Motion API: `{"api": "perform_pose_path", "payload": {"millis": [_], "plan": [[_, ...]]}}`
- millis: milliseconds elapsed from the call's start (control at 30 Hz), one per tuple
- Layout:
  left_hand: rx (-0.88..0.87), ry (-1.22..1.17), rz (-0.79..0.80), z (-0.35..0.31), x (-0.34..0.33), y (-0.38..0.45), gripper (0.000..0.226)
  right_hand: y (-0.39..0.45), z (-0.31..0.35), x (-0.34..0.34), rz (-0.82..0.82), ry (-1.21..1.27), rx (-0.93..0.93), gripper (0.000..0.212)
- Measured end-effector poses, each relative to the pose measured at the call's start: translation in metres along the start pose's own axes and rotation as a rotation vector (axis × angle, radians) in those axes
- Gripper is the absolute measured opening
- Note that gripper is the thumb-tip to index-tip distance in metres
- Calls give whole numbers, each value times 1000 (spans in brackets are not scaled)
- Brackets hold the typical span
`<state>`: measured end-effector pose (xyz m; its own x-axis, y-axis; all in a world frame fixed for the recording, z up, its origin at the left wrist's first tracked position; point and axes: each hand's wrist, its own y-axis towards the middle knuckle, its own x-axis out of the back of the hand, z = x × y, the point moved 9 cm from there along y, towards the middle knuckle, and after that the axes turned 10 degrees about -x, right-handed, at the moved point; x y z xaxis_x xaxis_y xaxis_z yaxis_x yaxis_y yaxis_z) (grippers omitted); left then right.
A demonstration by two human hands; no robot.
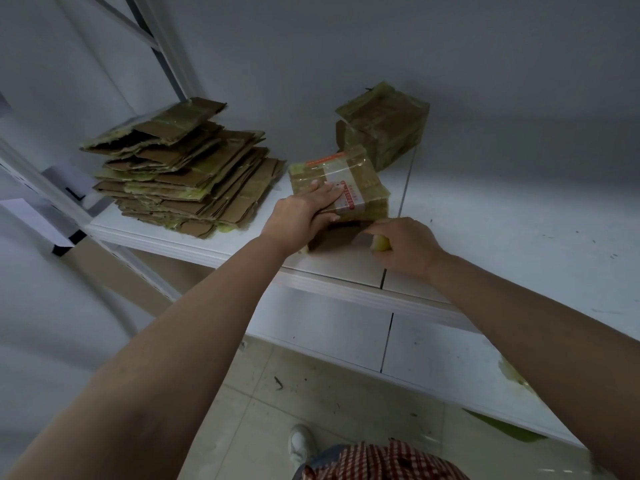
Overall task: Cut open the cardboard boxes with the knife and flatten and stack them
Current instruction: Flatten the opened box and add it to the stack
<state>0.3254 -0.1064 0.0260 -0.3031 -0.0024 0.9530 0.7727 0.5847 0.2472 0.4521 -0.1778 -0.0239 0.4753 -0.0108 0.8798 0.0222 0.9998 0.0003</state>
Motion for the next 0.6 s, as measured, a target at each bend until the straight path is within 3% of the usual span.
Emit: {"api": "perform_pose_path", "payload": {"millis": [167, 300, 467, 600], "plan": [[9, -2, 27, -3, 2, 0, 53, -21, -16, -15, 100, -67, -46, 45], [54, 37, 84, -7, 2, 1, 65, -14, -20, -5, 130, 17, -128, 30], [98, 225, 143, -13, -7, -1, 92, -21, -5, 41, -393, 105, -35, 40], [104, 317, 90, -4, -12, 1, 88, -13, 5, 55, -559, -146, -2, 57]]}}
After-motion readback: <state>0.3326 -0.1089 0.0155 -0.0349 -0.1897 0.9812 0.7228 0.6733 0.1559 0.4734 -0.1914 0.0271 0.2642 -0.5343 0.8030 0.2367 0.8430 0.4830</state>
